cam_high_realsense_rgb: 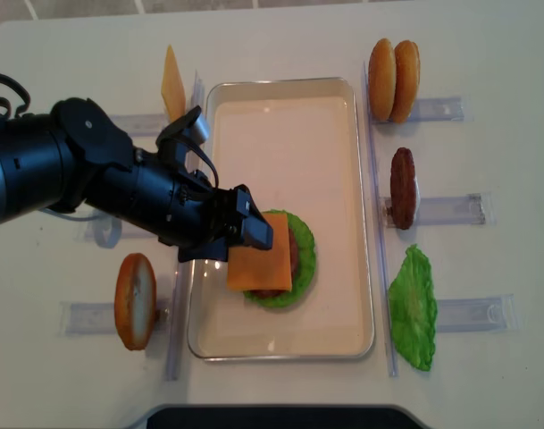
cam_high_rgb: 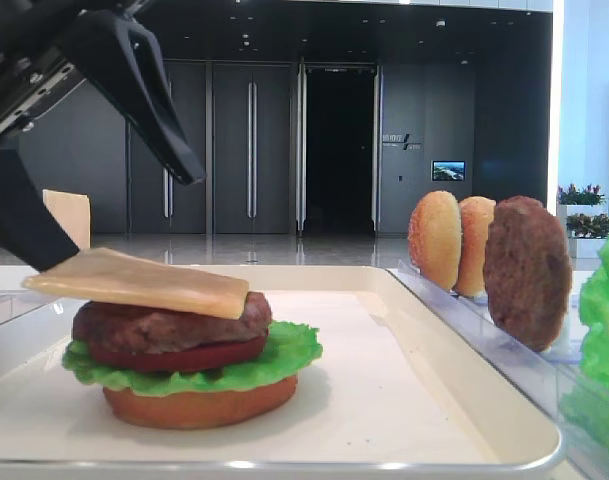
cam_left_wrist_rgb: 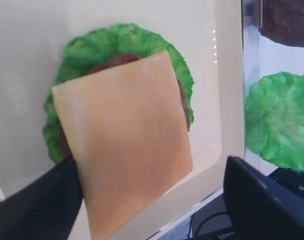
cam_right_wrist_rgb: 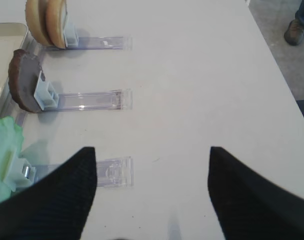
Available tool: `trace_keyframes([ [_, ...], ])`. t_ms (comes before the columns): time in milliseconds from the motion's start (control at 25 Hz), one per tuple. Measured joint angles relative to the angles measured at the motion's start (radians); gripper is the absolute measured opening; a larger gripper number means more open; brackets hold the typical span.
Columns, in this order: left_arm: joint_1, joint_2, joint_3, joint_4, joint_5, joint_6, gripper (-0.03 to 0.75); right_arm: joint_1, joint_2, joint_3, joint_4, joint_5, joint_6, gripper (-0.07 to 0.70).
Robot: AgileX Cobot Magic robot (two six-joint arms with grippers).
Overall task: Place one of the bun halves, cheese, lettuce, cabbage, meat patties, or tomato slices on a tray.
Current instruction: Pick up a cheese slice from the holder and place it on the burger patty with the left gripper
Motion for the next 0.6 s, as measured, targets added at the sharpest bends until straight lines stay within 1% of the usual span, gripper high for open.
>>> trace_keyframes([
  [160,0.000,0.000,0.000,0.013,0.000,-0.006,0.681,0.000,0.000,0.000,0.000,0.000,0.000,0.482],
  [400,0.000,0.000,0.000,0.135,-0.001,-0.119,0.682,0.000,0.000,0.000,0.000,0.000,0.000,0.482],
  [600,0.000,0.000,0.000,0.176,-0.001,-0.152,0.683,0.000,0.000,0.000,0.000,0.000,0.000,0.482],
])
